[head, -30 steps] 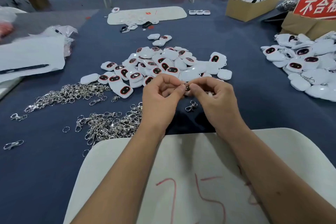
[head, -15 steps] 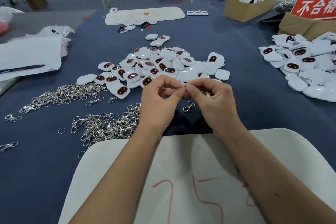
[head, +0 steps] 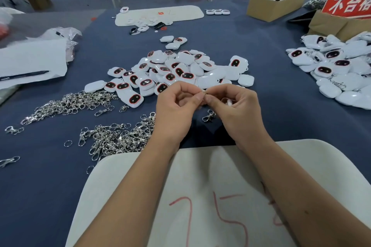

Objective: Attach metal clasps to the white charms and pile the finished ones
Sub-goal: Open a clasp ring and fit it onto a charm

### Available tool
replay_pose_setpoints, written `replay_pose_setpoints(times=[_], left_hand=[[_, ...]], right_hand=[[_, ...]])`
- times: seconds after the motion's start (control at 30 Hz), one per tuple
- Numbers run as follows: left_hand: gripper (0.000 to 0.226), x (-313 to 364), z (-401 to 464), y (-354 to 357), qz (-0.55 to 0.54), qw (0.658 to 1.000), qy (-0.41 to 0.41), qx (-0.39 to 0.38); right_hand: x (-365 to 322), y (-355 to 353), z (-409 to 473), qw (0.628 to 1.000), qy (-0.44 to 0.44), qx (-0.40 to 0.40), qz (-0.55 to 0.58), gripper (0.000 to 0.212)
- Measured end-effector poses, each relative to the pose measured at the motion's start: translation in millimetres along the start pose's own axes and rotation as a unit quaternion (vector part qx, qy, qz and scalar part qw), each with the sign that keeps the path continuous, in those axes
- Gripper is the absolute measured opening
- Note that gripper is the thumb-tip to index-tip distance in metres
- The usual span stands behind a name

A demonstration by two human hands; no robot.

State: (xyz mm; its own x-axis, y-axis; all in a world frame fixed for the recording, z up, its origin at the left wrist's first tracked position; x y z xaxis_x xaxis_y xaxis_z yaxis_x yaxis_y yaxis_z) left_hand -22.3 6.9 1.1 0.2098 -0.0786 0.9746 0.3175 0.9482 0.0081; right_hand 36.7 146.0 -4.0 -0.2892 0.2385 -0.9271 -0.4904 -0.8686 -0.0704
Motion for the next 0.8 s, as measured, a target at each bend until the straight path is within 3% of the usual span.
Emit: replay_pose_setpoints(times=[0.4, 0.6, 0.8], left_hand=[[0.02, 8.3, -4.2, 8.5, 0.132, 0.989, 0.06, 0.003], [0.009, 9.4, -3.5, 5.6, 0.129, 0.99, 0.056, 0.021], [0.01, 5.9, -3.2, 7.7, 0.136, 0.99, 0.037, -0.025]], right_hand=[[-5.4, 0.1, -0.8, 0.998, 0.001, 0.03, -0.057, 0.009], [-6.0, -2.4, -0.3, 0.995, -0.02, 0.056, -0.081, 0.01], [-5.6, -2.8, -0.2, 0.998, -0.024, 0.037, -0.053, 0.021]])
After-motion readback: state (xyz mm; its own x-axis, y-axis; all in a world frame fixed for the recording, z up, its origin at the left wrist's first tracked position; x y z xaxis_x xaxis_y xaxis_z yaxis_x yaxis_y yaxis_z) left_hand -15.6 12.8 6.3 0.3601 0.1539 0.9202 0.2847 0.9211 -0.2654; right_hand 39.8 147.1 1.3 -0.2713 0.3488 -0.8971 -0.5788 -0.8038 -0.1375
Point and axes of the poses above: each hand's wrist, its own z-axis towards the middle knuckle, its own y-axis out of the palm, x = y × z, the point moved 3 cm from there along z, towards the middle knuckle, and after that the axes turned 2 degrees about z, right-handed, at the moved point
